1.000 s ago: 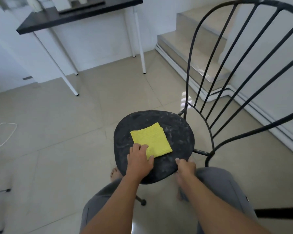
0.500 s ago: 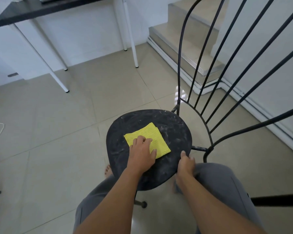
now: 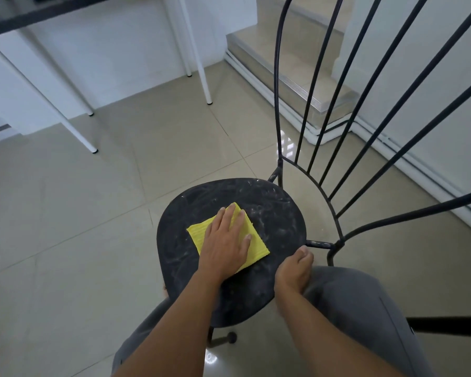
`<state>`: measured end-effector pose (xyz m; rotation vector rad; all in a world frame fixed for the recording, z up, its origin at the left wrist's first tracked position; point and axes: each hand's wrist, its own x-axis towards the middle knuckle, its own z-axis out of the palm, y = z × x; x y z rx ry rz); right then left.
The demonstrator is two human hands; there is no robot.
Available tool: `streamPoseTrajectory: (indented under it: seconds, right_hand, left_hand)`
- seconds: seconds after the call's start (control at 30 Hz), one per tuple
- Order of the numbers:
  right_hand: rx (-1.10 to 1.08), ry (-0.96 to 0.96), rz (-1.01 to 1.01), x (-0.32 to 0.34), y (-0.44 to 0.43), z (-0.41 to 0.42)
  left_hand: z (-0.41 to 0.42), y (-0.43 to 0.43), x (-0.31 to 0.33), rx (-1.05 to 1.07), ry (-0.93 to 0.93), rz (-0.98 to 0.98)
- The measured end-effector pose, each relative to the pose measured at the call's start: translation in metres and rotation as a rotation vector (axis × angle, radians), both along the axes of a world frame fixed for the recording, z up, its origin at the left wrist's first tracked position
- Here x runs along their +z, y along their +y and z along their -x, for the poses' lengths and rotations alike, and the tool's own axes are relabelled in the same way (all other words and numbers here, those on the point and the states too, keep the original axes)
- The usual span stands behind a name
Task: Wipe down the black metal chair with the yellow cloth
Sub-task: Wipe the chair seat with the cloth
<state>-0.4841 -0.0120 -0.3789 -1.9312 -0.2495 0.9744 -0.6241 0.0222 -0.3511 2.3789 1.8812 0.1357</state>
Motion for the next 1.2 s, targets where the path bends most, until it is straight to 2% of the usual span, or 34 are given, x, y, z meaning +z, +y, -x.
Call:
streamPoseTrajectory:
  seconds: [0.3,0.57,0.93,1.2]
  right_hand:
    - [-0.012,-0.014,-0.045,-0.008,0.0,0.002]
    - [-0.026,0.001,-0.059,-0.01,0.002,0.001]
    - [-0.023,-0.024,-0.038,-0.016,0.003,-0.001]
    - [0.012,-0.013,-0.04,-0.017,0.003,-0.001]
  left_hand:
    - [0.001,0.006,-0.027,-0.006,0.032,0.093]
    - [-0.009,0.0,-0.033,0.029,0.097,0.057]
    - [-0.075,0.03,-0.033,-0.078,0.022,0.039]
    - [-0.051,0.06,-0.032,0.007,0.023,0.065]
